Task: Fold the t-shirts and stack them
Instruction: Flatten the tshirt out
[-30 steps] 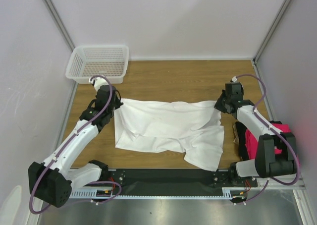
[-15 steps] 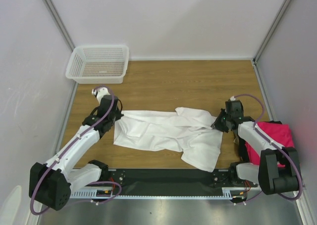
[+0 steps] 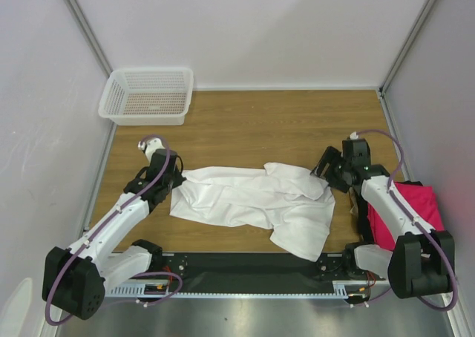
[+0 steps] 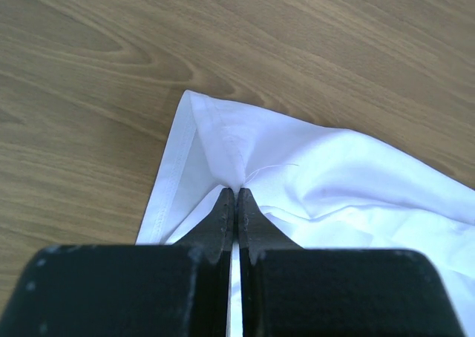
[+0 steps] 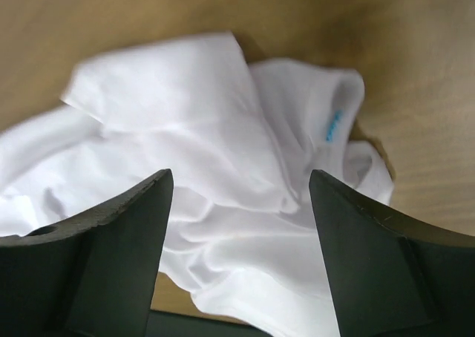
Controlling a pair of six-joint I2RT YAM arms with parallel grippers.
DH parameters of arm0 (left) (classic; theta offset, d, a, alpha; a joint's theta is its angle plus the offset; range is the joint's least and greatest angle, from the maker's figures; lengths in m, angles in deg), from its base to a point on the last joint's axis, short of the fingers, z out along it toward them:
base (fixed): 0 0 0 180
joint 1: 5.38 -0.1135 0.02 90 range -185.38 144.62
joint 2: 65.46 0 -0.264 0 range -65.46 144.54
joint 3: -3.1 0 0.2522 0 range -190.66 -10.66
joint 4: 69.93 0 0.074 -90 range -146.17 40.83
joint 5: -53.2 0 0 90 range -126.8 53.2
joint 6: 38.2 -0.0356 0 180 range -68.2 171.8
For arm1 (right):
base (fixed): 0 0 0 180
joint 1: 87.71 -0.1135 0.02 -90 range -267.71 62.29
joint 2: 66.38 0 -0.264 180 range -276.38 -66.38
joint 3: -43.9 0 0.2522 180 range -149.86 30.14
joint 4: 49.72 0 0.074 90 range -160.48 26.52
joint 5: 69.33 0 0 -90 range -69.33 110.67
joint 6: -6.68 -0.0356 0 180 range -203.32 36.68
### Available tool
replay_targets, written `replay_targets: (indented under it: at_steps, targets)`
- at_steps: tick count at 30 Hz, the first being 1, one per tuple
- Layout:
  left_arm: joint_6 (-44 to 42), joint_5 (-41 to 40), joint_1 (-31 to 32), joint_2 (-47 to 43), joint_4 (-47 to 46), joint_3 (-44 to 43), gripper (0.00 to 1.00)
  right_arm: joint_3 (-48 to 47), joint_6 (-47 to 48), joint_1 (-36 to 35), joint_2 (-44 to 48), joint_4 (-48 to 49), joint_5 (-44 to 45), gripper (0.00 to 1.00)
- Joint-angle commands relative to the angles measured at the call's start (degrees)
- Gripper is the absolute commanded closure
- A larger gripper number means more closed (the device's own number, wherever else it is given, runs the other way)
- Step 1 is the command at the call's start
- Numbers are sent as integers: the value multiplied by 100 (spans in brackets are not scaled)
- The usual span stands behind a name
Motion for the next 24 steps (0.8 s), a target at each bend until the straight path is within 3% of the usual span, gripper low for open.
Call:
replay_targets:
  at_steps: [1,11,24]
  targets:
    - [-51,94,-47,-94,-274,35,100,-510,301,68,-114,318,399,20]
    - [-95,120,-47,-120,-353,43,100,-975,987,50,-1546,1014,-119,24]
    - [-95,129,-47,178,-511,-44,99,-914,917,6,-1917,1313,-409,36]
